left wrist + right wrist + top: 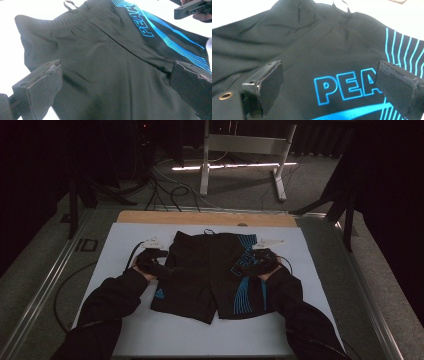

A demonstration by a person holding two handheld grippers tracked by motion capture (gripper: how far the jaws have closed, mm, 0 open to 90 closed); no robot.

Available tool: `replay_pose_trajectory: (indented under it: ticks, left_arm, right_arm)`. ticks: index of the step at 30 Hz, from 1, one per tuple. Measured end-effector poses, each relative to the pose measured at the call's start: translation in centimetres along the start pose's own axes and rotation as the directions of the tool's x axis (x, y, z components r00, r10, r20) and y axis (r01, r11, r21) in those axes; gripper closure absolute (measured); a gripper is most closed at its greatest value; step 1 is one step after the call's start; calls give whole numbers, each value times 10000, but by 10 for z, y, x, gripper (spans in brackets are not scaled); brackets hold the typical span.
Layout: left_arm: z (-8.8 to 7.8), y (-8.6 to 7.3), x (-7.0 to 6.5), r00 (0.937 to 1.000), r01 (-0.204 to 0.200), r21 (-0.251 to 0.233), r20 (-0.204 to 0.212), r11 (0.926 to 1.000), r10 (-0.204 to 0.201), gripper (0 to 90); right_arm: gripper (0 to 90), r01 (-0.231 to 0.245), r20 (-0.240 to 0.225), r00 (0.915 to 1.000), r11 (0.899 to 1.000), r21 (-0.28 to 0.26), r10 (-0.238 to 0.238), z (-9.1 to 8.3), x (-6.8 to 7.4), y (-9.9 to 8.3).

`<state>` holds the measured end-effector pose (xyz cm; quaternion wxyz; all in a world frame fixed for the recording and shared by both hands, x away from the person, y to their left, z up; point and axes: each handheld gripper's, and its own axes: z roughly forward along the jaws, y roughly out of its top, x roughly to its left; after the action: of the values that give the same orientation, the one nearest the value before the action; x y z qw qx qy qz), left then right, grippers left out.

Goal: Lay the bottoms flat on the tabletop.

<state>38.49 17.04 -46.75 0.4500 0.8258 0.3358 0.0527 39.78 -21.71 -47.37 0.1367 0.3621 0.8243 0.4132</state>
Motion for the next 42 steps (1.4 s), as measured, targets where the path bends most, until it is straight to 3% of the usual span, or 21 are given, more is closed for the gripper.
replay_pose_trajectory:
  ticks: [7, 19, 34, 42]
  left_arm:
    - [-10, -14, -10, 9997, -175, 85, 143, 9998, 174, 1]
    - [-21, -42, -23, 9994, -278, 264, 229, 9993, 272, 1]
    - [-45, -70, -38, 9993, -279, 267, 272, 9993, 272, 1]
    - [-56, -85, -47, 9988, -407, 499, 287, 9979, 393, 1]
  right_arm:
    - [83, 377, -285, 9989, 9992, -109, -380, -13, 14, -12]
    - [83, 518, -579, 9970, 9986, -67, -521, -36, 27, -34]
    - [84, 475, -570, 9973, 9988, 103, -468, -62, 34, -68]
    - [84, 461, -247, 9987, 9987, 210, -456, -77, 36, -85]
